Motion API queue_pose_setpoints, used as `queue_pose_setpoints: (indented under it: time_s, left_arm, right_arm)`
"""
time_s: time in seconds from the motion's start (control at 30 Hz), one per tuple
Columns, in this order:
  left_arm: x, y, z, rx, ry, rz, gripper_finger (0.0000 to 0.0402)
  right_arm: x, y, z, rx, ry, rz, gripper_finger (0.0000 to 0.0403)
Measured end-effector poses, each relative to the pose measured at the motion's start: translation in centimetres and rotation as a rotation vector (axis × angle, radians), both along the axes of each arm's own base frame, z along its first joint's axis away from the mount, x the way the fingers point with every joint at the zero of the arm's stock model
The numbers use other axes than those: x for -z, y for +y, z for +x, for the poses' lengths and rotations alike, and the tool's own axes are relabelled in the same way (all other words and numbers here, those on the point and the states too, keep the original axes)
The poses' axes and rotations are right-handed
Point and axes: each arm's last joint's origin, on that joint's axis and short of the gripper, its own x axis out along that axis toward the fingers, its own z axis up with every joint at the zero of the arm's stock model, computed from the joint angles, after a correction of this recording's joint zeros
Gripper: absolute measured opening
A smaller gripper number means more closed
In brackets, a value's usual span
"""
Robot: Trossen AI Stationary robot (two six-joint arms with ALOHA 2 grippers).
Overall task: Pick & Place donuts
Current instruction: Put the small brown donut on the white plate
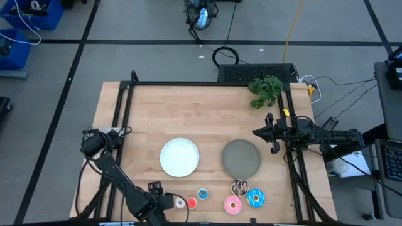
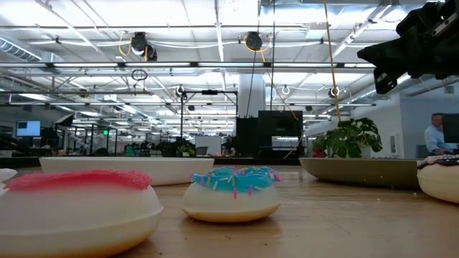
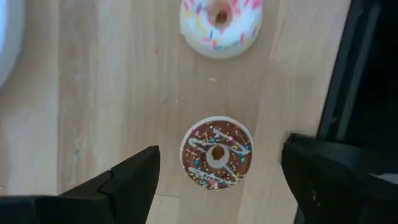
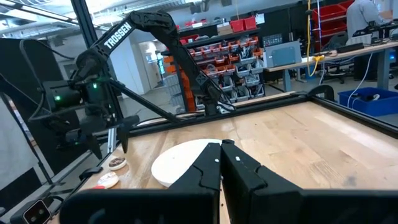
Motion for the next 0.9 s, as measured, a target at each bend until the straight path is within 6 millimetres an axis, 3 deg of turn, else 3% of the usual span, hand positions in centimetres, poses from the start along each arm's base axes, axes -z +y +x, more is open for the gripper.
queue_pose_setpoints:
  time_s: [0.9]
  left_arm:
    - [2.3,-0.3,0.5,0.014,0.075,0.009,0.0333]
  right_arm:
    - [0.1,0.0,0.0,-0.001,0.011,0.004,0.0]
